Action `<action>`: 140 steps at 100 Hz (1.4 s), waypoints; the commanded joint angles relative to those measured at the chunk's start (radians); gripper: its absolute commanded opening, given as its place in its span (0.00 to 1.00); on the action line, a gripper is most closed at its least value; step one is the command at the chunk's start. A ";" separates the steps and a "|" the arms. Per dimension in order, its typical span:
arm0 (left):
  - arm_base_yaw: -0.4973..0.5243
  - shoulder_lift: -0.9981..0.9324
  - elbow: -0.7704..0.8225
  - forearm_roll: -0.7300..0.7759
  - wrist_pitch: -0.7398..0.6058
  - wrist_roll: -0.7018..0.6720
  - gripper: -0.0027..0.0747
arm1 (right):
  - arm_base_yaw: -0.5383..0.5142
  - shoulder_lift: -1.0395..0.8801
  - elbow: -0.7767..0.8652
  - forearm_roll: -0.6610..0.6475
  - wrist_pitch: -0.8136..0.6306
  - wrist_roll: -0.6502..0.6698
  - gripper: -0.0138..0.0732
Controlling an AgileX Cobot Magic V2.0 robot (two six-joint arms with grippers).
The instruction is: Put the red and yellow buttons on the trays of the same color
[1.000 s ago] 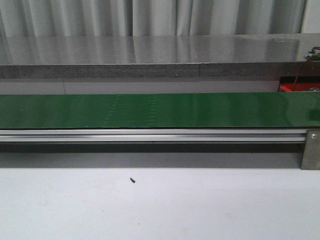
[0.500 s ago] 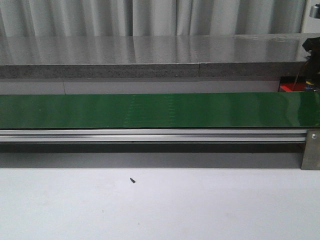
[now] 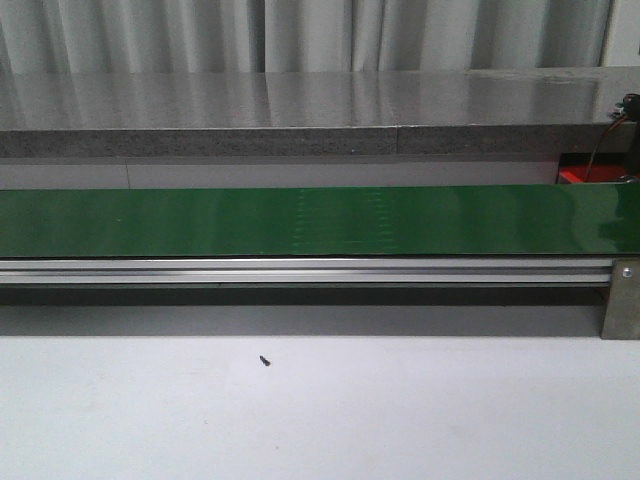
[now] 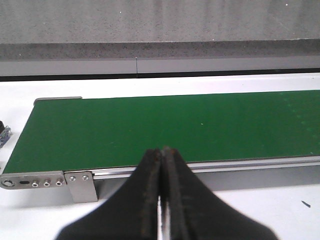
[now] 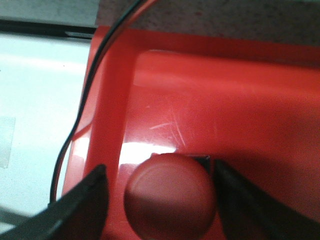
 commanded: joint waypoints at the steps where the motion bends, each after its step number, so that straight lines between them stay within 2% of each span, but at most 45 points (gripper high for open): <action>1: -0.007 0.007 -0.026 -0.008 -0.084 0.000 0.01 | -0.010 -0.071 -0.036 0.027 -0.010 0.000 0.91; 32: -0.007 0.007 -0.026 -0.008 -0.084 0.000 0.01 | -0.011 -0.173 -0.039 0.042 0.014 0.000 0.90; 57: -0.007 0.007 -0.026 -0.008 -0.084 0.000 0.01 | 0.004 -0.356 -0.034 0.082 0.095 0.001 0.90; 73: -0.007 0.007 -0.026 -0.008 -0.084 0.000 0.01 | 0.044 -0.513 0.044 0.076 0.099 0.008 0.90; 92: -0.007 0.007 -0.026 -0.008 -0.084 0.000 0.01 | 0.090 -0.718 0.277 0.018 0.038 0.046 0.90; 118: -0.007 0.007 -0.026 -0.008 -0.084 0.000 0.01 | 0.137 -1.056 0.789 -0.007 -0.249 0.045 0.90; 140: -0.007 0.007 -0.026 -0.008 -0.084 0.000 0.01 | 0.143 -1.314 1.173 -0.007 -0.425 0.045 0.90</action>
